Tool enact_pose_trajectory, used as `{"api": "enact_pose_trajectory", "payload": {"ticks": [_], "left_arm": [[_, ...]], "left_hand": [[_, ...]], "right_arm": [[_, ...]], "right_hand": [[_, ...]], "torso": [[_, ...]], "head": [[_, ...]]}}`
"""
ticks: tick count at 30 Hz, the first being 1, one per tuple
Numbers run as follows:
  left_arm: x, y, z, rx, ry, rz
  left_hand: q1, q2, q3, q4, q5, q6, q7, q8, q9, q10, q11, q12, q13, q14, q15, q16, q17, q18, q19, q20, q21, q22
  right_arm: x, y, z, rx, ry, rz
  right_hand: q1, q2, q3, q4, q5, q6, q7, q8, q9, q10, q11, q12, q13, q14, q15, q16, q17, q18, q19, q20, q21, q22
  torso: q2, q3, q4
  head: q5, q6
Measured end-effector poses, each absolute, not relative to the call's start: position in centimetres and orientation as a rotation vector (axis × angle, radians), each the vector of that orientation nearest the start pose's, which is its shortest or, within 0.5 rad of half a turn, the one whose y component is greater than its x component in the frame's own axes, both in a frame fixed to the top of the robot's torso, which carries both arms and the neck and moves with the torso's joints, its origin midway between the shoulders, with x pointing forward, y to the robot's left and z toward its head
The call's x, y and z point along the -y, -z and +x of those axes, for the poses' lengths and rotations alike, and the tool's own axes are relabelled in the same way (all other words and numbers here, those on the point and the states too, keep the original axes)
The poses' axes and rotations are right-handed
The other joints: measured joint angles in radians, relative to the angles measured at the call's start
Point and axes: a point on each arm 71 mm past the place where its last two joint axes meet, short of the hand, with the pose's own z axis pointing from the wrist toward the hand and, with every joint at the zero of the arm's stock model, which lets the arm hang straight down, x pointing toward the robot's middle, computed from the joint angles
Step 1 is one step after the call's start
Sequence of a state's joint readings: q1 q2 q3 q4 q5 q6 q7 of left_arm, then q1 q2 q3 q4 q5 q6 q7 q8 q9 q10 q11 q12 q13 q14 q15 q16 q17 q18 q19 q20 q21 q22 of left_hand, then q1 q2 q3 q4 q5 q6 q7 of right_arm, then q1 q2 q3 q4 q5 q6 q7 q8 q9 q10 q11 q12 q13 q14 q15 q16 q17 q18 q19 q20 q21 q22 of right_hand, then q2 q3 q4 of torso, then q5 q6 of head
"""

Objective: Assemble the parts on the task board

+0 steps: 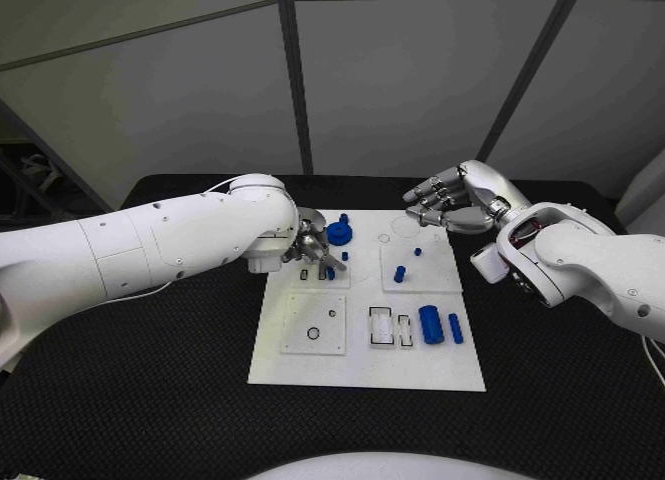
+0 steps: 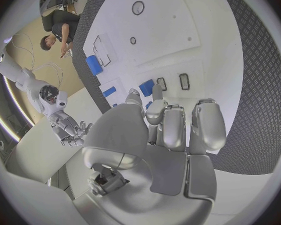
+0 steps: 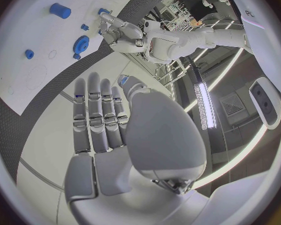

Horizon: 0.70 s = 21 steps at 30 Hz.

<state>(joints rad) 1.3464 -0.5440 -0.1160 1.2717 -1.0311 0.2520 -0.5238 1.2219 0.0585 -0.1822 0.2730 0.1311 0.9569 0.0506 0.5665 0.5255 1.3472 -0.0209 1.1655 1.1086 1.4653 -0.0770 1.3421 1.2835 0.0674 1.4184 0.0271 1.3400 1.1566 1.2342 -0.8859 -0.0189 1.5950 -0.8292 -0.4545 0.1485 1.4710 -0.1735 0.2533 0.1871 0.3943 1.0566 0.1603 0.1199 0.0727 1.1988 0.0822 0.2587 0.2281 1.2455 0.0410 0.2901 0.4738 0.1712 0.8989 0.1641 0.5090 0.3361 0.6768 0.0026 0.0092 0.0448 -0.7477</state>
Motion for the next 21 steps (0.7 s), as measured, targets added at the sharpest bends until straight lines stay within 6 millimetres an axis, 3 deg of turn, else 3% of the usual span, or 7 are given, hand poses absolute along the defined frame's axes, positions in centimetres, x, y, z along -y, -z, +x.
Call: {"api": "enact_pose_trajectory", "payload": {"ticks": [7, 14, 21], "left_arm": [[-13.45, 19.56, 52.71, -2.366, 0.39, -0.016], [-13.44, 19.53, 52.67, -2.367, 0.392, -0.016], [-13.59, 19.38, 52.54, -2.373, 0.411, -0.036]], "left_hand": [[0.047, 0.017, 0.023, -0.023, 0.004, -0.005, -0.002, 0.0, 0.014, 0.0, 0.0, 0.0, 0.001, 0.0, 0.0, 0.0, 0.001, 0.0, 0.0, 0.0, 0.0, 0.0], [0.081, 0.017, 0.043, -0.043, 0.004, -0.008, -0.006, 0.0, 0.022, -0.004, -0.004, 0.0, 0.0, 0.0, 0.0, 0.0, 0.002, 0.0, 0.0, 0.0, 0.0, 0.002], [0.151, 0.041, 0.132, -0.075, 0.003, -0.021, -0.011, -0.008, 0.026, -0.009, -0.009, -0.008, -0.008, 0.0, -0.007, -0.004, 0.003, 0.0, -0.004, -0.004, 0.0, 0.004]], "right_arm": [[20.39, 14.5, 48.18, -1.517, -1.107, 0.346], [20.45, 14.53, 48.27, -1.517, -1.103, 0.348], [20.45, 14.56, 48.35, -1.517, -1.102, 0.349]], "right_hand": [[0.0, 0.0, 0.001, -0.001, 0.008, 0.0, 0.0, 0.0, 0.0, 0.0, 0.0, -0.002, -0.002, 0.0, 0.0, -0.003, 0.0, 0.0, 0.004, -0.004, 0.0, -0.001], [0.0, 0.0, 0.001, -0.001, 0.011, 0.0, 0.0, 0.0, 0.0, 0.0, 0.0, -0.004, -0.003, 0.0, 0.0, -0.006, 0.0, 0.0, 0.004, -0.004, 0.0, -0.002], [0.0, 0.0, 0.001, -0.001, 0.011, 0.0, 0.0, 0.0, 0.0, 0.004, 0.004, -0.004, -0.003, 0.0, 0.0, -0.006, 0.0, 0.0, 0.006, -0.001, -0.004, -0.002]], "torso": [[0.0, 0.0, 0.0001], [0.001, -0.0004, 0.0011], [0.001, -0.0005, 0.0012]], "head": [[-0.001, 0.0], [-0.002, -0.002], [-0.001, -0.004]]}}
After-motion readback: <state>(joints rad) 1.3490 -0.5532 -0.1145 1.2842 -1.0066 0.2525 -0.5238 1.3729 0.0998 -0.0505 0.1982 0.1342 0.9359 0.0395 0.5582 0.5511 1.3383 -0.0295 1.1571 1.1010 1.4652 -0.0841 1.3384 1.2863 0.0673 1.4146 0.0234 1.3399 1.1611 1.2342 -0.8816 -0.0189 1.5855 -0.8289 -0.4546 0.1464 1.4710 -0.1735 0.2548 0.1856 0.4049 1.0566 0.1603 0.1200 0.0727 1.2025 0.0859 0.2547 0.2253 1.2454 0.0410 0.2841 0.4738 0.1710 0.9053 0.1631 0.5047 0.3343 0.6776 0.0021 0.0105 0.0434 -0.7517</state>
